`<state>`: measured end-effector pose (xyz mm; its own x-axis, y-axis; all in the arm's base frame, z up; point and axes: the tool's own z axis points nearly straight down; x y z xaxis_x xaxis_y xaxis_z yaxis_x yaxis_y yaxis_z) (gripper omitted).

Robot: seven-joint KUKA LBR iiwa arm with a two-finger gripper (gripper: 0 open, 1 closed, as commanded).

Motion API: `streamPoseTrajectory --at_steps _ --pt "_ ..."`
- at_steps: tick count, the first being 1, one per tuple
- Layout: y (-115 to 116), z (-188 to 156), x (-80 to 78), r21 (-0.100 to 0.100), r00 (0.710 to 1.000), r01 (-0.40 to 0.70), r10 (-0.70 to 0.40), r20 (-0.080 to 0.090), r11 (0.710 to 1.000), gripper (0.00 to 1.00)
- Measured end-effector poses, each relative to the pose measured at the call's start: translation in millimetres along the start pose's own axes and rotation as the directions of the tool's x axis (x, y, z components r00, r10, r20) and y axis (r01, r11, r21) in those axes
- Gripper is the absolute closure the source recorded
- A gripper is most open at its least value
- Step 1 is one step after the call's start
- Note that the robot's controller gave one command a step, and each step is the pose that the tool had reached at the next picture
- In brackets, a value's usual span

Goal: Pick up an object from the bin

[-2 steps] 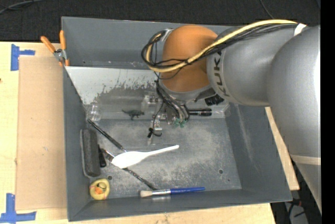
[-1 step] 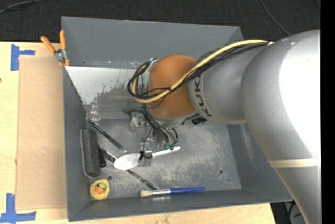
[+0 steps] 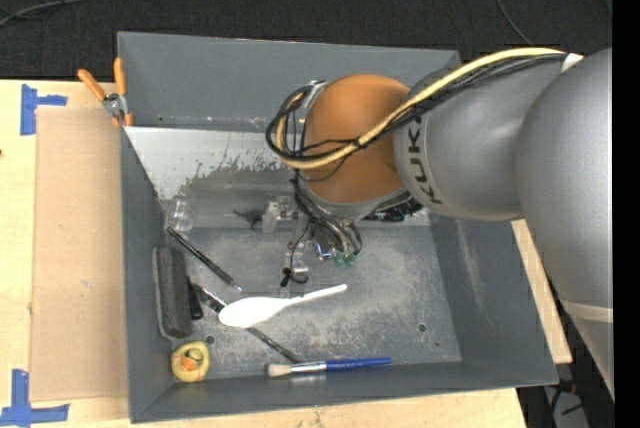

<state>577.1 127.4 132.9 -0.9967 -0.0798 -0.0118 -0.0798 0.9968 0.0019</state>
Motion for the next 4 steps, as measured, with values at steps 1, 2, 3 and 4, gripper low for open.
streamPoseTrajectory --at_steps 1,2,3,4 --pt "-2.1 35.2 15.5 0.001 0.999 -0.018 0.018 -0.029 1.000 0.00" --pt "31.9 64.7 20.9 -0.001 0.997 -0.080 0.080 -0.002 0.997 0.00" --pt "2.0 62.3 27.9 0.001 1.000 -0.024 0.025 -0.016 1.000 1.00" --pt "2.0 62.3 27.9 0.001 1.000 -0.025 0.025 -0.016 1.000 1.00"
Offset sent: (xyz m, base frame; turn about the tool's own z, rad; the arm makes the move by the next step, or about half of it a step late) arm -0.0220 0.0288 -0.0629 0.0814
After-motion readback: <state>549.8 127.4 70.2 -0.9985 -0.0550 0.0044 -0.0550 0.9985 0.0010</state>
